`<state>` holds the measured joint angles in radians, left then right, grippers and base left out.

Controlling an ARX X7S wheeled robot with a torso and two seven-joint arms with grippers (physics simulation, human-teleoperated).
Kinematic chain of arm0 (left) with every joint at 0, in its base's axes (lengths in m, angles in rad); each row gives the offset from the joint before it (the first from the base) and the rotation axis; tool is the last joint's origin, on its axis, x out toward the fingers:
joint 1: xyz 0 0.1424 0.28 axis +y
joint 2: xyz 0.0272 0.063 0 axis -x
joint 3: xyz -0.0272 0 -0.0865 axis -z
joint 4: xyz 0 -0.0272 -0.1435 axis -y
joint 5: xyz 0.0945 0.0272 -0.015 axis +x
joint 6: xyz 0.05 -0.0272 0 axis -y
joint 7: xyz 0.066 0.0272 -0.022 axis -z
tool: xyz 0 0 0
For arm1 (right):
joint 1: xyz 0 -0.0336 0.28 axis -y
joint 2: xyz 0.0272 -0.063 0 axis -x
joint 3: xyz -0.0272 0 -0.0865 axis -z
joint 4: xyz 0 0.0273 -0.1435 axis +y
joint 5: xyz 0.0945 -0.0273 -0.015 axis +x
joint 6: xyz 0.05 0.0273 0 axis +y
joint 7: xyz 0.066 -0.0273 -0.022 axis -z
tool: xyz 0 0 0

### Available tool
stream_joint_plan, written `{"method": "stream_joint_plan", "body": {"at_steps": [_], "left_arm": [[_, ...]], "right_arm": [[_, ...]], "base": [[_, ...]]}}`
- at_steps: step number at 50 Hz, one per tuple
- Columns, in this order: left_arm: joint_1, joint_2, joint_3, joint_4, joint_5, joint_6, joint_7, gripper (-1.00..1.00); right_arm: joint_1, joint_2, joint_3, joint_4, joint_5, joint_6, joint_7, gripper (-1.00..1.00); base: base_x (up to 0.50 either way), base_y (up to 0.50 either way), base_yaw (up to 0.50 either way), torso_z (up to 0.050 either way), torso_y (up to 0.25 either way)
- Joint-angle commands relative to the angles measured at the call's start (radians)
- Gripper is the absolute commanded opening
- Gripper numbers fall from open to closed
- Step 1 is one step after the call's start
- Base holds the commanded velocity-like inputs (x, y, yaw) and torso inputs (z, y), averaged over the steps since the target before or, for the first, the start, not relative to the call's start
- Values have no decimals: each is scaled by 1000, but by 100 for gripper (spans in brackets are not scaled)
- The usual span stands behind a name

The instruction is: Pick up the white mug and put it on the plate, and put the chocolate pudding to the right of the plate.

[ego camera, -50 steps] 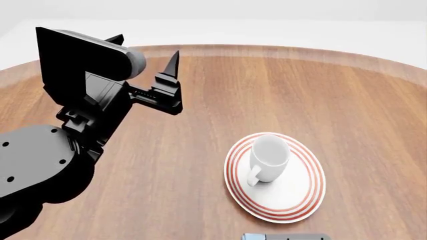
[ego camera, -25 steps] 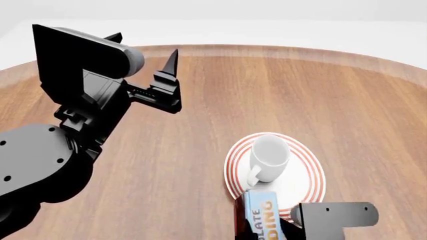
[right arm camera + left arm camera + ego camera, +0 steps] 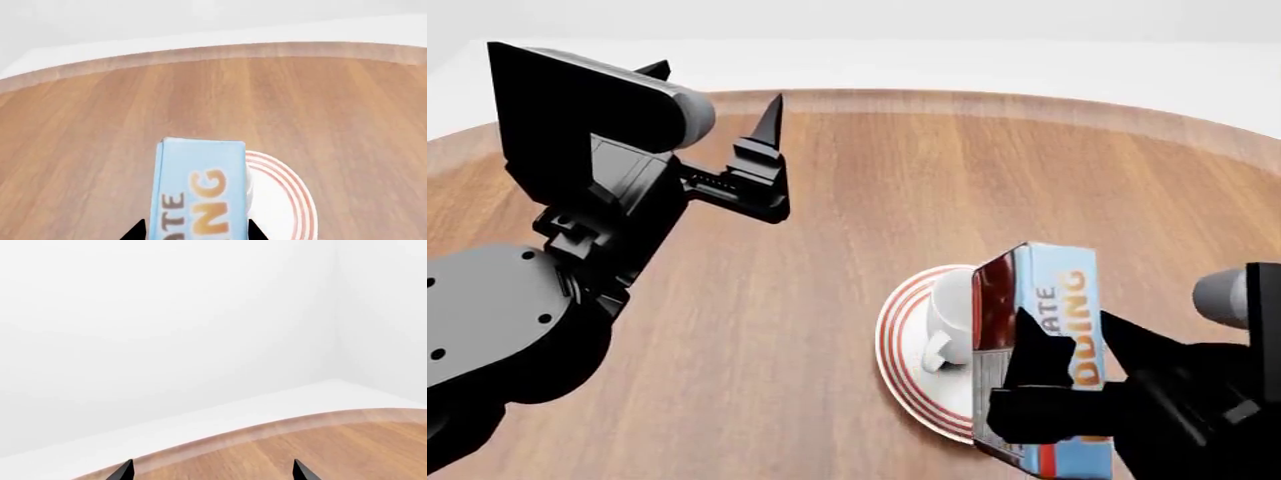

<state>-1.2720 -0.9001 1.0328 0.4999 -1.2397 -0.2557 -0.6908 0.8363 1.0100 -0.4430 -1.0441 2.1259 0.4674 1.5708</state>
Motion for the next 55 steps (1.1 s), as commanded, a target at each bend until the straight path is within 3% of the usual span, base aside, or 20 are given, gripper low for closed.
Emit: {"method": "stream_joint_plan", "body": {"at_steps": [1, 8, 10, 15, 19, 21, 28, 37, 55], "left_arm": [[-4, 1, -2, 4, -2, -6, -4, 100], [-4, 3, -4, 5, -2, -6, -4, 100], [-3, 4, -4, 5, -1, -6, -4, 100], [3, 6, -2, 1, 4, -3, -1, 100], [3, 7, -4, 2, 2, -2, -2, 100], [6, 9, -3, 5, 4, -1, -2, 100], [3, 15, -2, 2, 4, -5, 0, 100], [-3, 27, 2, 1, 8, -16, 3, 100], [-1, 35, 5, -8, 13, -22, 7, 100]], "right_arm": [[193, 179, 95, -3, 185, -30, 0, -100], [431, 333, -29, -3, 175, -97, 0, -100], [516, 321, -84, -3, 167, -104, 0, -100], [776, 406, -377, -3, 72, -137, 0, -100], [1044, 376, -607, 21, 15, -85, -1, -100], [1124, 349, -640, 61, 16, -37, -19, -100], [1203, 319, -608, 179, -131, 149, -125, -100], [1146, 273, -649, 359, -415, 231, -359, -100], [1144, 97, -728, 931, -601, 371, -840, -100]], "base": [[0, 0, 0, 0, 0], [0, 0, 0, 0, 0], [0, 0, 0, 0, 0], [0, 0, 1, 0, 0], [0, 0, 0, 0, 0], [0, 0, 0, 0, 0], [0, 0, 0, 0, 0], [0, 0, 0, 0, 0], [0, 0, 0, 0, 0]]}}
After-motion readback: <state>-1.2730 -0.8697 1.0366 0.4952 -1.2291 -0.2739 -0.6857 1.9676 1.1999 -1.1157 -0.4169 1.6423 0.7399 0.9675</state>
